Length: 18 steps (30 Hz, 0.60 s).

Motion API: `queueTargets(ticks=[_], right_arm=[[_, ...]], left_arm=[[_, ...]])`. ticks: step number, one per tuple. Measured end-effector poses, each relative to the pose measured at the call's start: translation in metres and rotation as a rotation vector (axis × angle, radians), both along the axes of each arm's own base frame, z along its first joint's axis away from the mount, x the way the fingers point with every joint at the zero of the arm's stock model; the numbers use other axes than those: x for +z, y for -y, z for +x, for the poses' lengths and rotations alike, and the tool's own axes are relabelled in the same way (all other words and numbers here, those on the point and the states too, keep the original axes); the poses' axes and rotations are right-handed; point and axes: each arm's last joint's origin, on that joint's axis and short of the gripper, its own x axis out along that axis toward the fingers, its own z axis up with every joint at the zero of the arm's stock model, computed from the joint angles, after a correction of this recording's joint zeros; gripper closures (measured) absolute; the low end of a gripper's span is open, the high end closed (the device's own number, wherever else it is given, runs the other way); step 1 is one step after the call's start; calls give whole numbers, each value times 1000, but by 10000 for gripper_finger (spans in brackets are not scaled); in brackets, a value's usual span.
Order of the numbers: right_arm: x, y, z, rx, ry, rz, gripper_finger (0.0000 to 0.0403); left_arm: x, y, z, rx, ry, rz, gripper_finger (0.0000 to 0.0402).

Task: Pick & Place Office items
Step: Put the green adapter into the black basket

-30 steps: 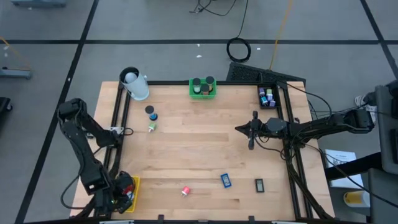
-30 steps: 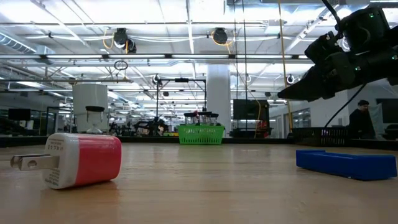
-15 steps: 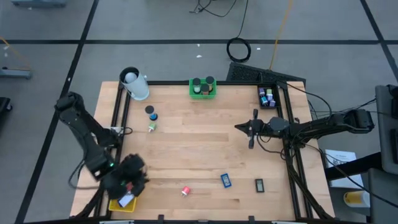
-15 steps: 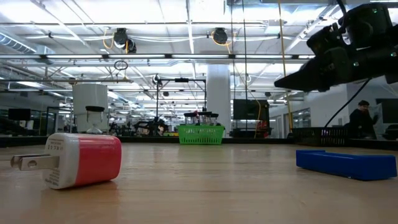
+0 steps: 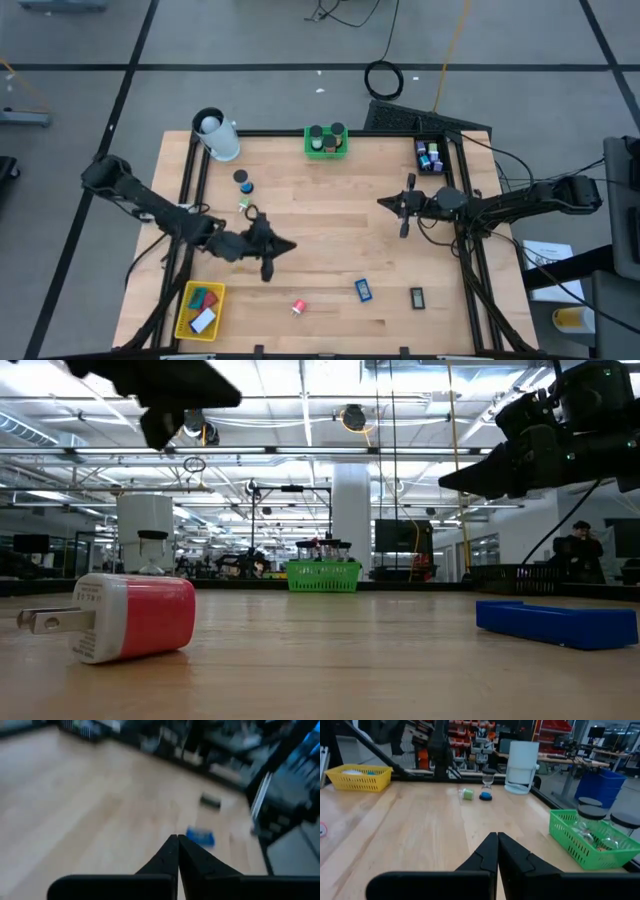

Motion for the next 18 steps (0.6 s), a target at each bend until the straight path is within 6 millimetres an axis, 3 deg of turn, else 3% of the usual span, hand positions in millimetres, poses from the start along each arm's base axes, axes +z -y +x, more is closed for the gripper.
queueTargets(ticks=[10, 14, 18], right_arm=[[0, 0, 0, -1, 6, 5, 403], [0, 0, 0, -2, -5, -7, 403], [0, 0, 0, -4, -6, -20, 403]], left_arm=[[-15, -48, 9, 242, -80, -2, 378], [-16, -57, 10, 294, -95, 54, 396], [-20, -67, 8, 370, -130, 58, 387]])
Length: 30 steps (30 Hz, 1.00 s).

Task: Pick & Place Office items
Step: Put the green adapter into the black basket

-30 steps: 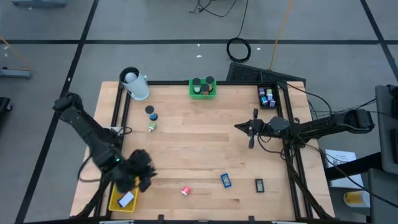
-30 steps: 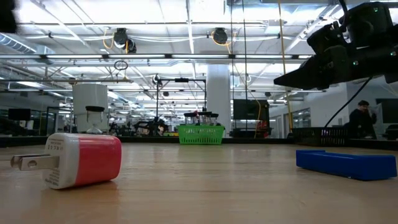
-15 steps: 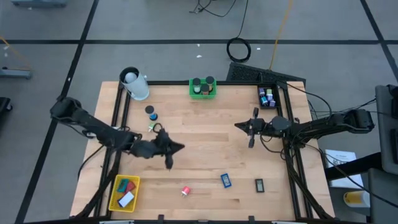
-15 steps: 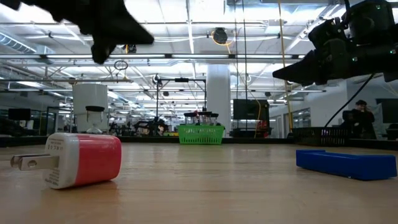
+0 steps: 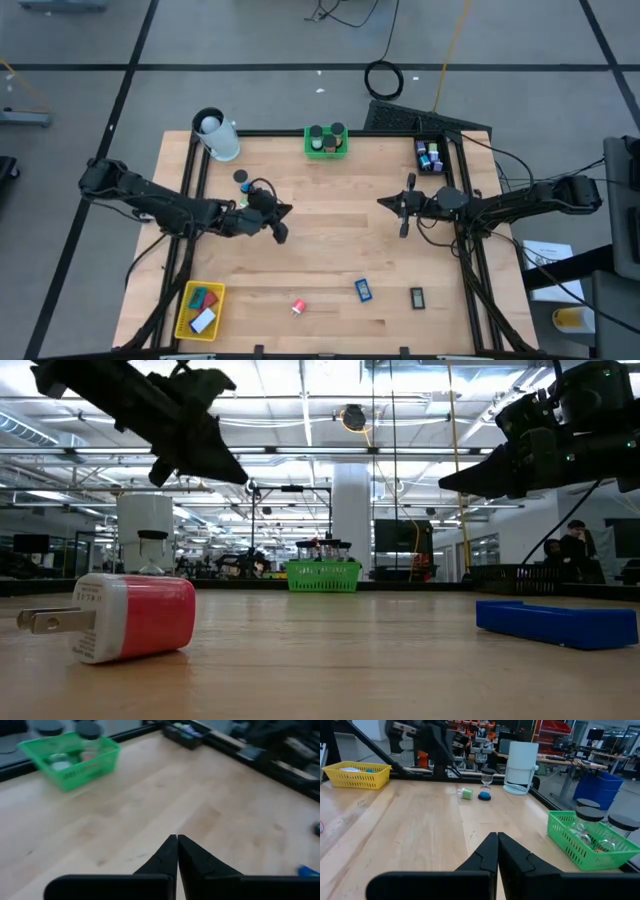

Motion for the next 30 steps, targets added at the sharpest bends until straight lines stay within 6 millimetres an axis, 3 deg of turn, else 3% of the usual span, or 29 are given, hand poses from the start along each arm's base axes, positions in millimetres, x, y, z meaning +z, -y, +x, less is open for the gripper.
queueTargets(ticks=[10, 23, 30], right_arm=[[0, 6, -1, -42, 2, -11, 403], [1, 8, -1, -46, 12, -17, 403], [0, 7, -1, -43, 11, 34, 403]], left_arm=[[-13, -12, -11, 173, -119, 1, 393], [-25, -24, -22, 315, -210, -266, 221], [-31, -21, -28, 288, -314, -419, 180]])
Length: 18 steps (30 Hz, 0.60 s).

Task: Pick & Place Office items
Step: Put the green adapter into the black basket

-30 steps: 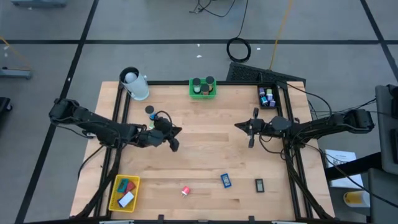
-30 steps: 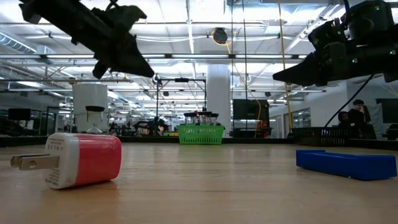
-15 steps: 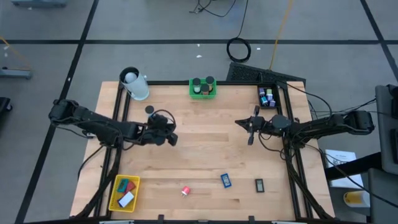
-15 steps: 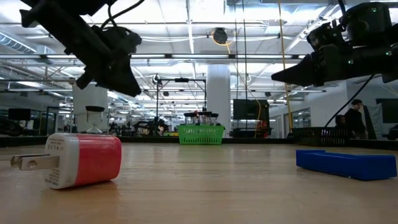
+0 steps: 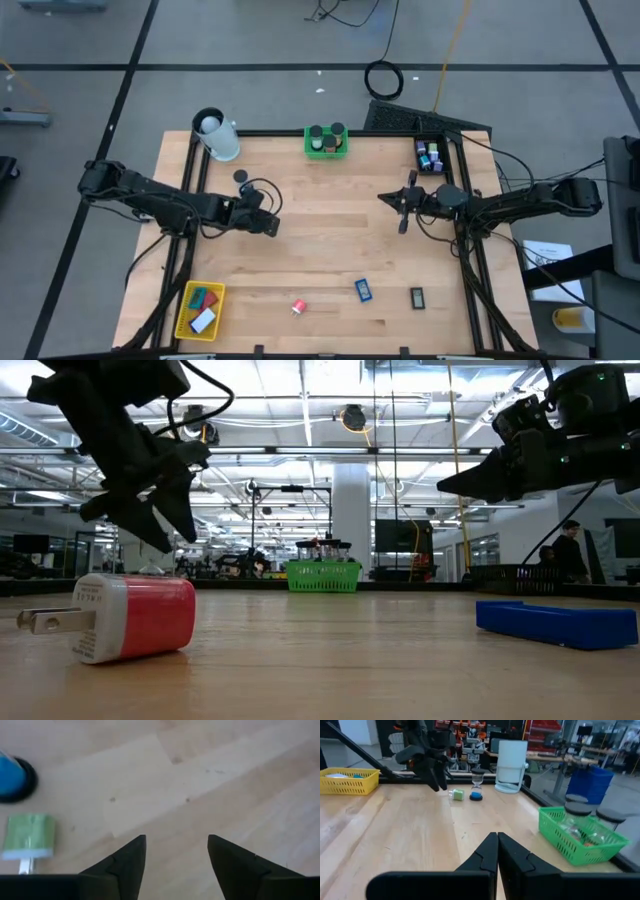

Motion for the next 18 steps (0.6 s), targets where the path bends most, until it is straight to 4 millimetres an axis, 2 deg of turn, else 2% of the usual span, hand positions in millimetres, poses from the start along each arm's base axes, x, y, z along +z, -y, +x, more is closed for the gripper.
queueTargets(ticks=[8, 18], right_arm=[[-1, 0, 0, -1, -11, 4, 403], [-1, 0, 0, -1, -11, 5, 403]], left_arm=[[-5, 5, -13, -18, -131, -136, 184], [6, 0, -23, 22, -292, -126, 254]])
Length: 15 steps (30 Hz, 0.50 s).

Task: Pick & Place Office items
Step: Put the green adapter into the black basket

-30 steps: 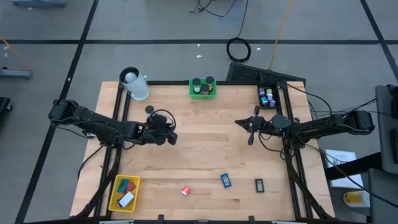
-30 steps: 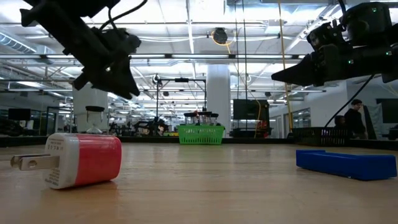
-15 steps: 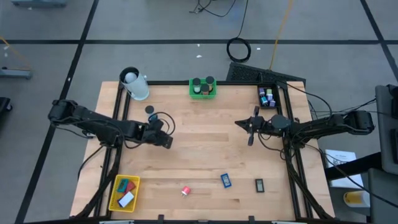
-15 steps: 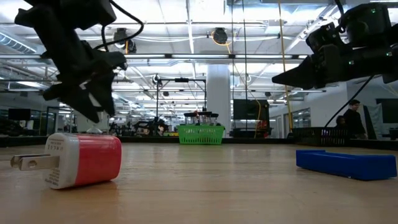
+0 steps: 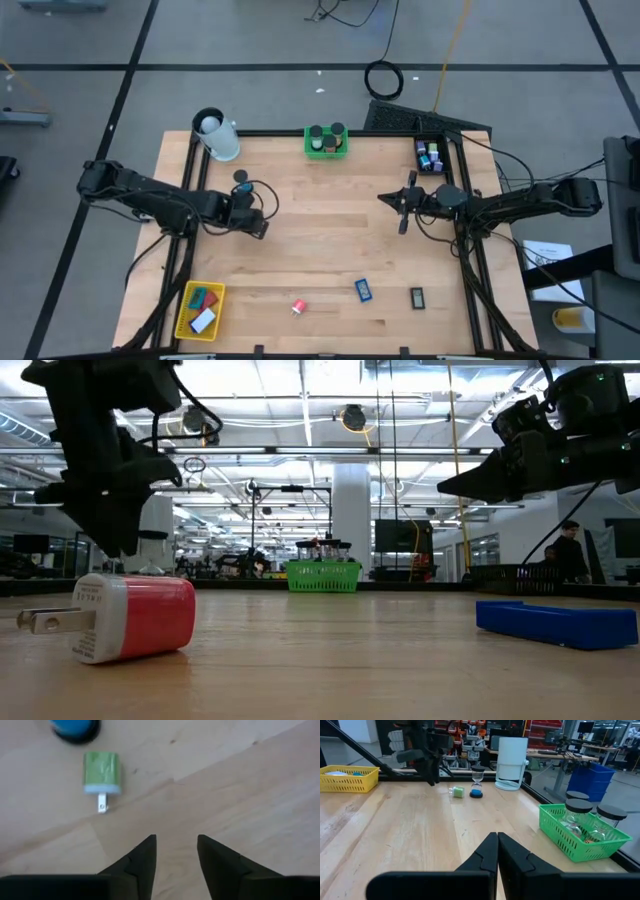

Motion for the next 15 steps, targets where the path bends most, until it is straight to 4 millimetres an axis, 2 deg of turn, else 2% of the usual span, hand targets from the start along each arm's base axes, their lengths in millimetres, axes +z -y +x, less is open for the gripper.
queueTargets(ticks=[3, 6, 9, 15], right_arm=[[0, 0, 0, 0, 0, 0, 403], [0, 0, 0, 0, -2, 1, 403], [0, 0, 0, 0, -1, 1, 403], [0, 0, 0, 0, 1, 1, 403]], left_arm=[[-1, -9, -2, 47, -27, -30, 263], [-2, -19, -4, 100, -53, -41, 251], [-2, -27, -4, 86, -69, -31, 211], [-2, -37, -5, 51, -92, 50, 108]])
